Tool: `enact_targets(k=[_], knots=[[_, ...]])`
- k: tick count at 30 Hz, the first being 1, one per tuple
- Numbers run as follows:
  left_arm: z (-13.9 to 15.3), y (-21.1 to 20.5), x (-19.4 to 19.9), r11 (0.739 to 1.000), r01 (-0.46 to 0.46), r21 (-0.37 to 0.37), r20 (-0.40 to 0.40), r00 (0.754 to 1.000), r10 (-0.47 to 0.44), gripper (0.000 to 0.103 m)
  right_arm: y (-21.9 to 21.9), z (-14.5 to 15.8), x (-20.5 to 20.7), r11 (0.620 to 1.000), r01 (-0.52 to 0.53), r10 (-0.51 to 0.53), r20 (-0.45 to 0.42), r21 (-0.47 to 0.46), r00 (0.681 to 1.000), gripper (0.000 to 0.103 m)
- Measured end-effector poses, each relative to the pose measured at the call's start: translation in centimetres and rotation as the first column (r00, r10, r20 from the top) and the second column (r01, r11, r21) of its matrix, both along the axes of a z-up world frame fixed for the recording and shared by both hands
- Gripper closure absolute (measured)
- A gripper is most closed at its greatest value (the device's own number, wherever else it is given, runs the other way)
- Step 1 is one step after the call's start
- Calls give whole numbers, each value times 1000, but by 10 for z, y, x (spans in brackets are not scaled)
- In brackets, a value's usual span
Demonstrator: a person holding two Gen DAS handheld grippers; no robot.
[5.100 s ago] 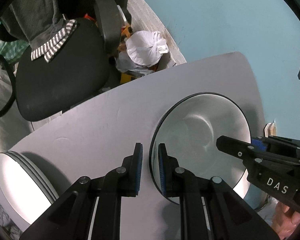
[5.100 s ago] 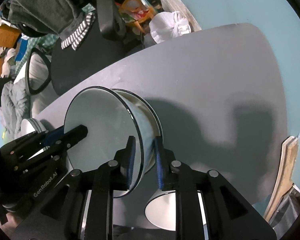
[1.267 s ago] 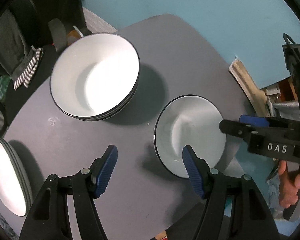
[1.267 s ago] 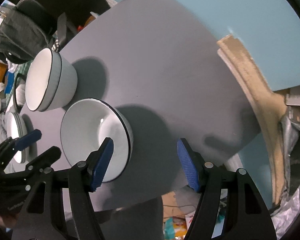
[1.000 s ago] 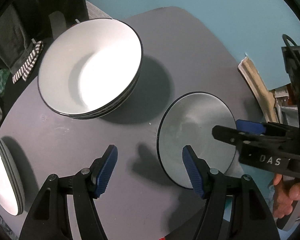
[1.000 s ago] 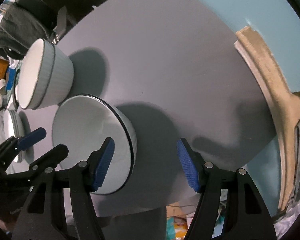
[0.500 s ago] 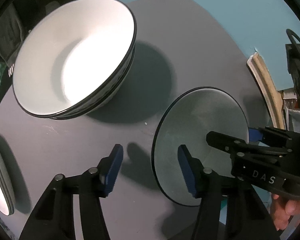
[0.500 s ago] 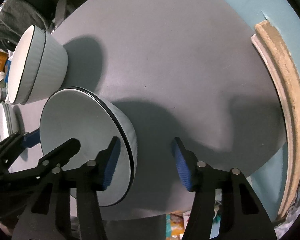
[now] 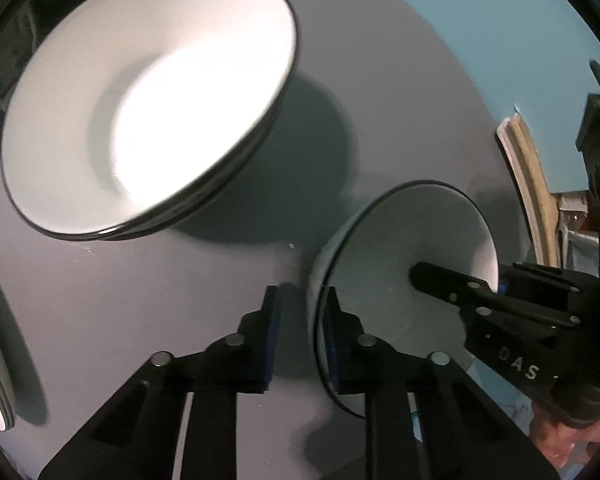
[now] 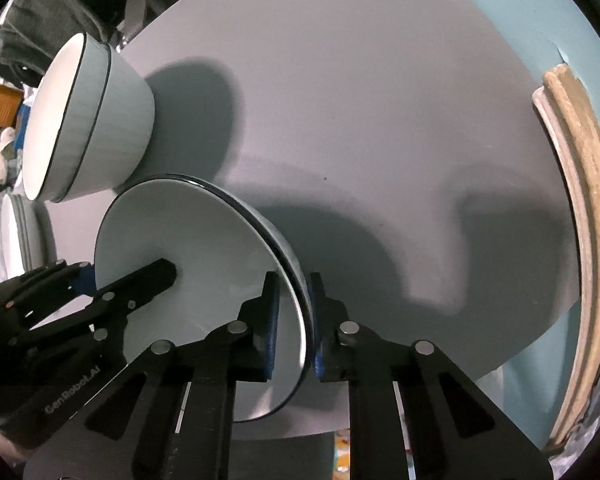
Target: Organize plates and bowls
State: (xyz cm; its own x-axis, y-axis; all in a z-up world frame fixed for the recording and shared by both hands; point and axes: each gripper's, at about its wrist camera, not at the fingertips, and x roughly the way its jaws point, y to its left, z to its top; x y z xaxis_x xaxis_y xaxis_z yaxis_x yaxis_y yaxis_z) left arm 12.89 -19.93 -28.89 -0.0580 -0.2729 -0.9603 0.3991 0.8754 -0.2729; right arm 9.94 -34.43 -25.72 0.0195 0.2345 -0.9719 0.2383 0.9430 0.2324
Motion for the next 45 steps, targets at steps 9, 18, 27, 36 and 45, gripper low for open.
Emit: enact_targets(k=[9, 18, 27, 36, 45], knots=[[2, 4, 3, 999, 35, 23, -5, 999, -35, 95, -3, 3, 6, 1000, 14, -13, -26, 14, 1000, 93], [2, 33, -1, 999, -4, 38, -36, 999, 5, 95, 21, 4, 9, 1000, -17, 18, -81, 19, 997, 95], [15, 73, -1, 995, -89, 35, -59, 994, 91, 95, 48, 20, 19, 995, -102, 103, -91, 18, 990, 95], [56, 104, 0, 988, -153, 14, -9, 988, 153, 95, 70, 53, 35, 984, -177, 176, -42, -4, 983, 95], [77, 74, 2, 981, -194, 0, 55, 980, 193, 95, 88, 75, 48, 979, -201, 202, 22, -15, 979, 95]])
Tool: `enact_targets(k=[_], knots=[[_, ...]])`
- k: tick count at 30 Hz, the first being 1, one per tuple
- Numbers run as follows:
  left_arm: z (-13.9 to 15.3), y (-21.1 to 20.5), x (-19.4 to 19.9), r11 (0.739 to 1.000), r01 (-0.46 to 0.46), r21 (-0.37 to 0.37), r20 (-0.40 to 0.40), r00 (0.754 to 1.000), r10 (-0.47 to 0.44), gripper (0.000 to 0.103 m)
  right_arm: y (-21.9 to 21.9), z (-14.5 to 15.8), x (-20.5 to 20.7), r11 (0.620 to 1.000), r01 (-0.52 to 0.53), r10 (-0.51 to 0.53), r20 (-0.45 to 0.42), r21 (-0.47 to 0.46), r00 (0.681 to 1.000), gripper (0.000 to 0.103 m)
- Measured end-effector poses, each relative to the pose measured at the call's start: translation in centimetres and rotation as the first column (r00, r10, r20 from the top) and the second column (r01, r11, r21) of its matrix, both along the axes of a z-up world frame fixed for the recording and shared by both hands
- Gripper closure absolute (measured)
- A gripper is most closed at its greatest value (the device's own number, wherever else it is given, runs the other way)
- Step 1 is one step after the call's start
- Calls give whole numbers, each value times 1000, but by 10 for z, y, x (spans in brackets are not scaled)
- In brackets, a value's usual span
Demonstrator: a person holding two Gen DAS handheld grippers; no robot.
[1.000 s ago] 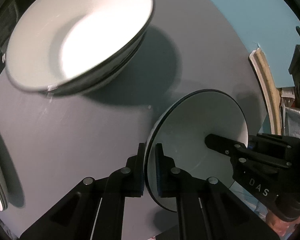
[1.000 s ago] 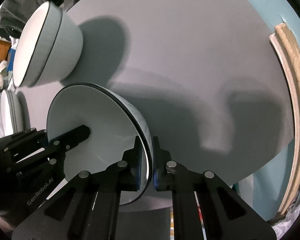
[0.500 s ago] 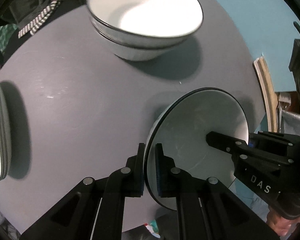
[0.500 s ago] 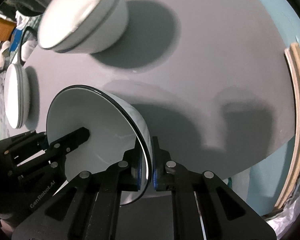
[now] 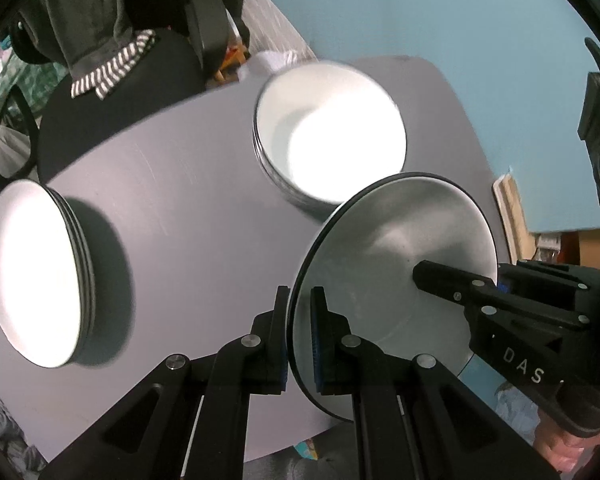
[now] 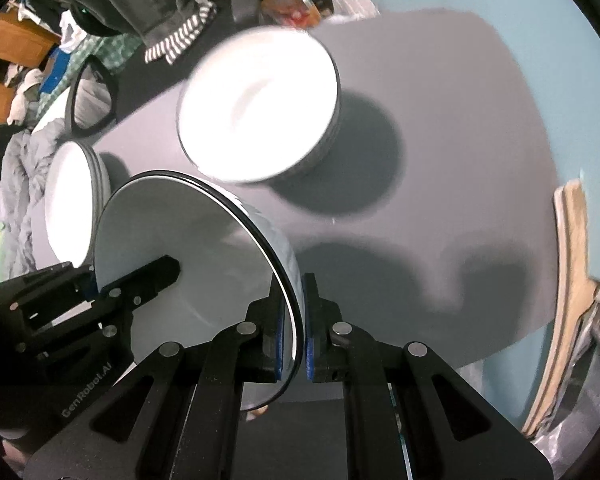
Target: Organize plates and bowls
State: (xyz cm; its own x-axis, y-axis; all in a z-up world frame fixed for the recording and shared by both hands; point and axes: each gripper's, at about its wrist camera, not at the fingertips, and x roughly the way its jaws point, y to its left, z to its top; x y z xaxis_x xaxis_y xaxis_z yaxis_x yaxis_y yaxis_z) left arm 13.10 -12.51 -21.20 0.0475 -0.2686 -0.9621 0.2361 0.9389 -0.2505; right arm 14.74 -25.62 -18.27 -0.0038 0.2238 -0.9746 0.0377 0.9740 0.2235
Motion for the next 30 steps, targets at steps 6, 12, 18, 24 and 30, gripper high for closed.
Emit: enact_targets(k=[6, 12, 18, 24, 30], knots=[[19, 3, 29, 999, -36, 12, 68, 997, 35, 95, 11, -1, 13, 1000, -11, 12, 50, -11, 999, 95], [22, -2, 63, 998, -56, 22, 106, 993, 53, 95, 17, -3, 41, 1000, 11, -11, 83, -8, 996, 95], [7, -9, 85, 997, -56, 52, 99, 994, 50, 94, 6, -9, 63, 1000, 12, -11, 57, -16, 998, 94], [-6, -11, 93, 996, -49, 73, 69, 997, 44, 94, 2, -16, 66, 1000, 6, -5, 27, -21, 1000, 94], [-9, -15, 98, 994, -23, 107, 83, 996, 14, 94, -5, -22, 65, 1000, 15, -15, -3, -6, 1000, 94]])
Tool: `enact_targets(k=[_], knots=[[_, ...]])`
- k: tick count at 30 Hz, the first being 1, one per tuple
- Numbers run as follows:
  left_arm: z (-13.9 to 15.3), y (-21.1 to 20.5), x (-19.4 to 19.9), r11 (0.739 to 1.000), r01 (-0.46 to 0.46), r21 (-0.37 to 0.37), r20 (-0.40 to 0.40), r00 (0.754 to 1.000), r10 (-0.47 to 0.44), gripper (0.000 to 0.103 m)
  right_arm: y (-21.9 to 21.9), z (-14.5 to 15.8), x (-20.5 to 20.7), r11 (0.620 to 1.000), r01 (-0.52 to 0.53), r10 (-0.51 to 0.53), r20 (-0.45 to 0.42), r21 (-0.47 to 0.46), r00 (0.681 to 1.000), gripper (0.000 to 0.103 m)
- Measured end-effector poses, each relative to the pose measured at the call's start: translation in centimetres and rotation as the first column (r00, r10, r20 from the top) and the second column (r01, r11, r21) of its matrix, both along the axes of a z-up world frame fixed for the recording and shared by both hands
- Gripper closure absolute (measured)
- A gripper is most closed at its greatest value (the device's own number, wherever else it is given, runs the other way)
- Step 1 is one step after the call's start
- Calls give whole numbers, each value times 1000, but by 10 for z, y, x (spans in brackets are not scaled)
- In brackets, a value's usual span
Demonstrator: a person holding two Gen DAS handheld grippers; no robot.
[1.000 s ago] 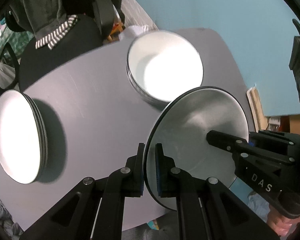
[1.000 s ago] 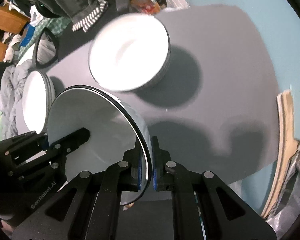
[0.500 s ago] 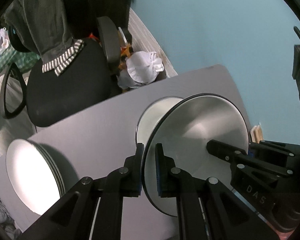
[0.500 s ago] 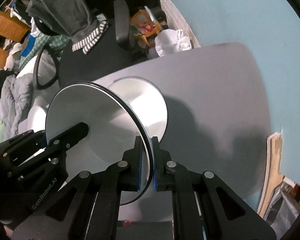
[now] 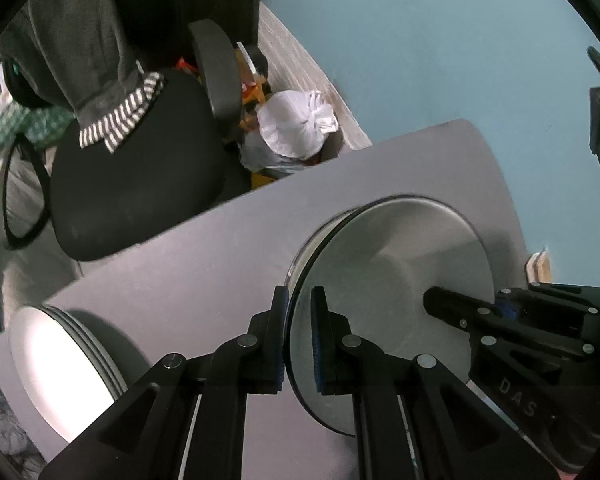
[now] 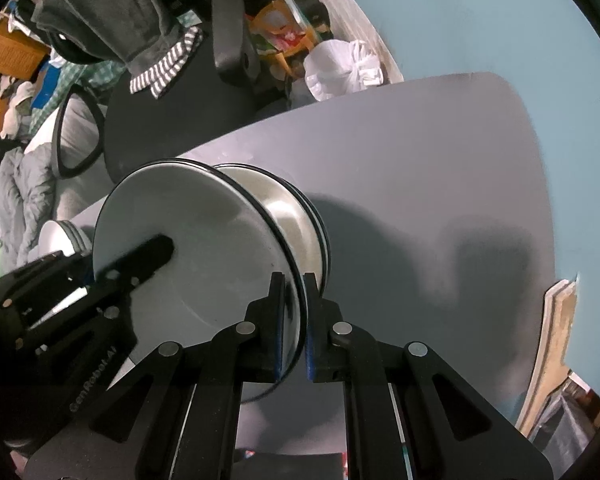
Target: Organize plates and bowls
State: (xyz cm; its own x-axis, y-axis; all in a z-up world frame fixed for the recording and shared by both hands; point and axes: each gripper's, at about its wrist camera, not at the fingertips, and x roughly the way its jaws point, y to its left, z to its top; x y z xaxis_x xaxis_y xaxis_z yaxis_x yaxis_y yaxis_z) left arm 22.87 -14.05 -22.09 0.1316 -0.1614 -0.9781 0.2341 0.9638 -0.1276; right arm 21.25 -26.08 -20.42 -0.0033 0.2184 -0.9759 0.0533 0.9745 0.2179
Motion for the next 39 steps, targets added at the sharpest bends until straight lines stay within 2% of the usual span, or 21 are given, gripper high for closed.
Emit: enact_targets(k=[5, 9, 14, 20, 24, 27, 28, 35, 39], knots=[[-13, 2, 7, 1000, 2, 9, -58, 998, -1, 94, -3, 2, 3, 1000, 14, -14, -8, 5, 1000, 94], [-14, 0, 3, 1000, 25, 10, -50, 998, -25, 94, -2, 2, 7, 1000, 8, -8, -18, -1, 1000, 93], [-14, 1, 3, 1000, 13, 13, -56, 998, -12, 91, 0, 1, 9, 1000, 5, -5, -25, -5, 1000, 92], [-11, 5, 6, 1000, -4, 5, -64, 998, 4, 88, 3, 3, 10, 1000, -1, 2, -25, 8, 1000, 80], [-6, 9, 6, 1000, -22, -1, -48, 999, 22, 78, 3, 8, 9, 1000, 12, -12, -9, 16, 1000, 70], [-3, 9, 6, 1000, -24, -4, -39, 999, 24, 78, 1, 11, 7, 999, 38, -38, 2, 23, 999, 65], [-3, 9, 5, 1000, -24, -7, -38, 999, 23, 78, 1, 12, 7, 999, 39, -39, 7, 14, 999, 58], [2, 11, 2, 999, -29, -20, -33, 999, 28, 78, 0, 14, 0, 999, 39, -40, 15, 9, 999, 56], [11, 14, -3, 999, -38, -37, -15, 999, 37, 72, -2, 19, -6, 999, 44, -44, 33, 0, 998, 51]])
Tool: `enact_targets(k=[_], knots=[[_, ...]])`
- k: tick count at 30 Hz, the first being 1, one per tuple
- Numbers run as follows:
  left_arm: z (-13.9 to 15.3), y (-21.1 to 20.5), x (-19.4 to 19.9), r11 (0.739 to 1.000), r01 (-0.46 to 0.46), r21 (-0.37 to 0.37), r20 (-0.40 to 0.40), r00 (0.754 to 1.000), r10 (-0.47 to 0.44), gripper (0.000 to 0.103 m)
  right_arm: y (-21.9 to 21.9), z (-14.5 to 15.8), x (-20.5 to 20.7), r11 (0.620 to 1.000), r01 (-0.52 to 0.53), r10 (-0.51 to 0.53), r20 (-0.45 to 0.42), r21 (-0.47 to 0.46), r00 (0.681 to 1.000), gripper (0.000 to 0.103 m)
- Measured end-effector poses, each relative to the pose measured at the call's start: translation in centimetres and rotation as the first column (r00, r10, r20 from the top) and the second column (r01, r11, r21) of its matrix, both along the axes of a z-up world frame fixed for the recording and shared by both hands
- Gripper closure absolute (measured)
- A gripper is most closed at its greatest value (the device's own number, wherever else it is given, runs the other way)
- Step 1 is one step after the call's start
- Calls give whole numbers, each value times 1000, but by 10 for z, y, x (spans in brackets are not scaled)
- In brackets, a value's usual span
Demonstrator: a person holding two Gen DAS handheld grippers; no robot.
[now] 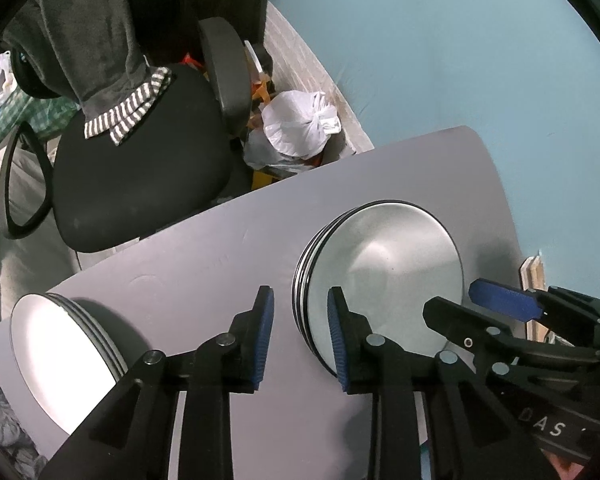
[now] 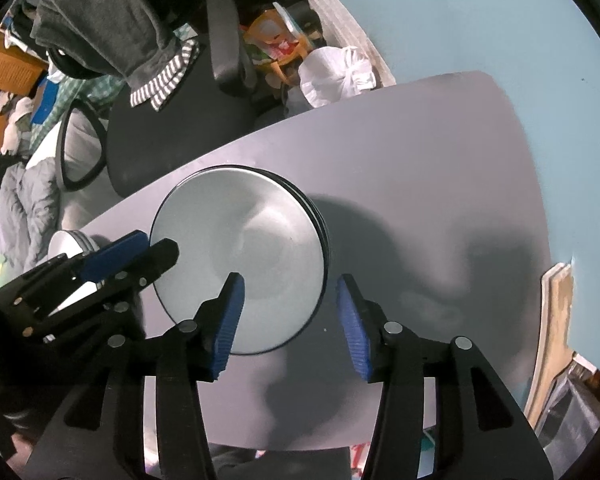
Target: Organize plates and bowls
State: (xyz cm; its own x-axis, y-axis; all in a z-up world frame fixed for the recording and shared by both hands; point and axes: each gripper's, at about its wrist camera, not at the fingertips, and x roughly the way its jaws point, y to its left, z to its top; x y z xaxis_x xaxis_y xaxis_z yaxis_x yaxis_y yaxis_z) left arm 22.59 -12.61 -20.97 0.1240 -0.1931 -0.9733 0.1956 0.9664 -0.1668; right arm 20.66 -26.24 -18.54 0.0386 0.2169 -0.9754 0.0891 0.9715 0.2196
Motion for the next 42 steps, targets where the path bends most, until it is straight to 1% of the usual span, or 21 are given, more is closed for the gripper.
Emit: enact_targets(k=[1, 4, 6, 8, 12, 14, 16, 20, 25, 30, 34, 38, 42], knots=[[3, 1, -2, 1000, -5, -8, 7, 1000, 5, 67, 0, 2, -2, 1000, -4, 4, 8, -7, 1000, 50], [13, 5, -8, 1000, -21, -19, 29, 999, 21, 66, 0, 10, -6, 999, -20, 21, 40, -43, 999, 44], [18, 7, -13, 999, -31, -24, 33, 999, 32, 66, -1, 15, -8, 997, -25, 29, 58, -68, 998, 42], [23, 8, -17, 999, -32, -20, 43, 999, 33, 66, -3, 20, -11, 996, -26, 32, 74, -89, 997, 42], [33, 7, -28, 1000, -4, 11, 75, 997, 4, 65, -6, 29, -15, 994, -22, 33, 97, -109, 995, 42], [38, 7, -33, 1000, 1, 13, 82, 997, -2, 63, -7, 35, -18, 992, -22, 36, 114, -121, 993, 42], [43, 8, -37, 1000, 1, 5, 89, 996, -2, 56, -6, 39, -21, 991, -25, 42, 126, -132, 991, 42], [52, 10, -41, 1000, -4, -2, 109, 994, 4, 55, -7, 47, -28, 988, -29, 52, 146, -152, 988, 42], [62, 15, -45, 999, -23, -35, 110, 994, 27, 53, -10, 54, -36, 986, -30, 57, 164, -165, 985, 42], [66, 17, -49, 999, -28, -43, 110, 993, 32, 53, -13, 58, -39, 982, -38, 71, 176, -185, 982, 42], [66, 19, -50, 999, -23, -34, 115, 993, 27, 53, -17, 60, -41, 978, -45, 82, 181, -202, 980, 42], [62, 22, -51, 999, -32, -41, 96, 995, 36, 53, -24, 56, -41, 979, -56, 91, 181, -194, 979, 42], [55, 27, -50, 998, -48, -30, 78, 996, 50, 53, -27, 46, -37, 979, -74, 105, 158, -191, 982, 42]])
